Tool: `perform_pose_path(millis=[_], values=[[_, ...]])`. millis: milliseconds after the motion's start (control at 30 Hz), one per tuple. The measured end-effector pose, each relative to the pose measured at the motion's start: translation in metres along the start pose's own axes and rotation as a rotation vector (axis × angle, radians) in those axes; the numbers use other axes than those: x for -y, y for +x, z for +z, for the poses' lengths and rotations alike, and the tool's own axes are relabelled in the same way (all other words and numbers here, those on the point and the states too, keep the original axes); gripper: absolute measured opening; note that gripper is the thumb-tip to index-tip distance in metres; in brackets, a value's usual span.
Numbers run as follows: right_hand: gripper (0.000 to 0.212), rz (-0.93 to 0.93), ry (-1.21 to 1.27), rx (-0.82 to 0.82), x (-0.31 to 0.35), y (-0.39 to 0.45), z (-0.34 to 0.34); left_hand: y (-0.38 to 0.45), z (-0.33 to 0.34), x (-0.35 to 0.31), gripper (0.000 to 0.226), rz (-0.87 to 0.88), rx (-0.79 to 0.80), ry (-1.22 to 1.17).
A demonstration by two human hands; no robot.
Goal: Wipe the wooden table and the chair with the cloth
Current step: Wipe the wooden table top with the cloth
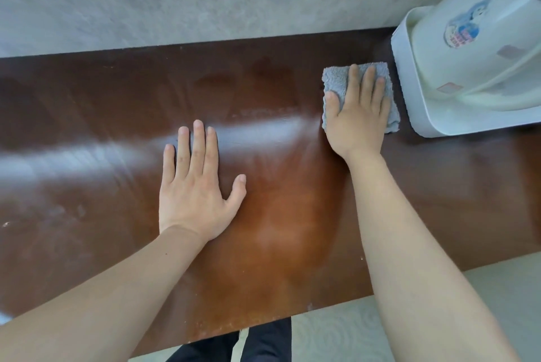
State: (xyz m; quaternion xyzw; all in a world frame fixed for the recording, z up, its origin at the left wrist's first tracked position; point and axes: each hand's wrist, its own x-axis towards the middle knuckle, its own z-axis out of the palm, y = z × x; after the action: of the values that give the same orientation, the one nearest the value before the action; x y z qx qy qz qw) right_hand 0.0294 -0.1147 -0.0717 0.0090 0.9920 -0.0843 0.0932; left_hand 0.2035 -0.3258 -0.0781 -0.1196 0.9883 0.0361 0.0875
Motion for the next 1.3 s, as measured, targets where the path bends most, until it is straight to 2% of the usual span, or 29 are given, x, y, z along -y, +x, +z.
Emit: perform_pose_path(millis=[100,200,267,400,533,600,733,800,900,1100,1167,1300], values=[[0.063,0.062,-0.011,-0.048,-0.007,-0.086,0.015,0.000,0.000,-0.001,0.088,0.001,0.016,0.005],[0.065,0.108,-0.016,-0.008,-0.012,-0.181,0.031,0.000,0.001,0.000,0.088,-0.004,0.008,0.003],[0.065,0.109,-0.019,0.017,-0.012,-0.210,0.035,0.000,0.001,-0.001,0.089,-0.004,0.000,-0.002],[0.065,0.033,-0.036,0.039,-0.007,-0.157,0.027,0.000,0.002,-0.001,0.088,-0.004,-0.014,-0.008],[0.063,-0.022,-0.053,-0.038,0.006,-0.033,0.014,0.001,0.004,0.000,0.089,-0.008,-0.030,-0.003],[0.063,-0.044,-0.011,-0.006,0.016,0.020,0.005,0.001,0.004,0.001,0.089,-0.005,-0.036,-0.005],[0.063,-0.139,0.032,0.066,0.009,0.042,-0.002,0.001,0.005,0.002,0.089,-0.006,-0.050,-0.003],[0.062,-0.125,0.020,0.015,-0.009,0.008,0.000,0.001,0.006,0.002,0.090,-0.004,-0.057,-0.005],[0.062,0.012,-0.011,-0.051,-0.036,-0.074,0.008,0.002,0.006,0.001,0.089,0.001,-0.058,-0.011],[0.066,0.190,0.034,0.013,-0.039,-0.237,0.035,0.001,0.005,0.001,0.090,-0.004,-0.062,-0.023],[0.065,0.148,0.015,0.043,-0.012,-0.273,0.047,0.001,0.005,0.001,0.090,-0.001,-0.058,-0.022],[0.062,-0.088,-0.018,0.051,0.031,-0.286,0.060,0.000,0.005,0.001,0.089,0.003,-0.063,-0.038]])
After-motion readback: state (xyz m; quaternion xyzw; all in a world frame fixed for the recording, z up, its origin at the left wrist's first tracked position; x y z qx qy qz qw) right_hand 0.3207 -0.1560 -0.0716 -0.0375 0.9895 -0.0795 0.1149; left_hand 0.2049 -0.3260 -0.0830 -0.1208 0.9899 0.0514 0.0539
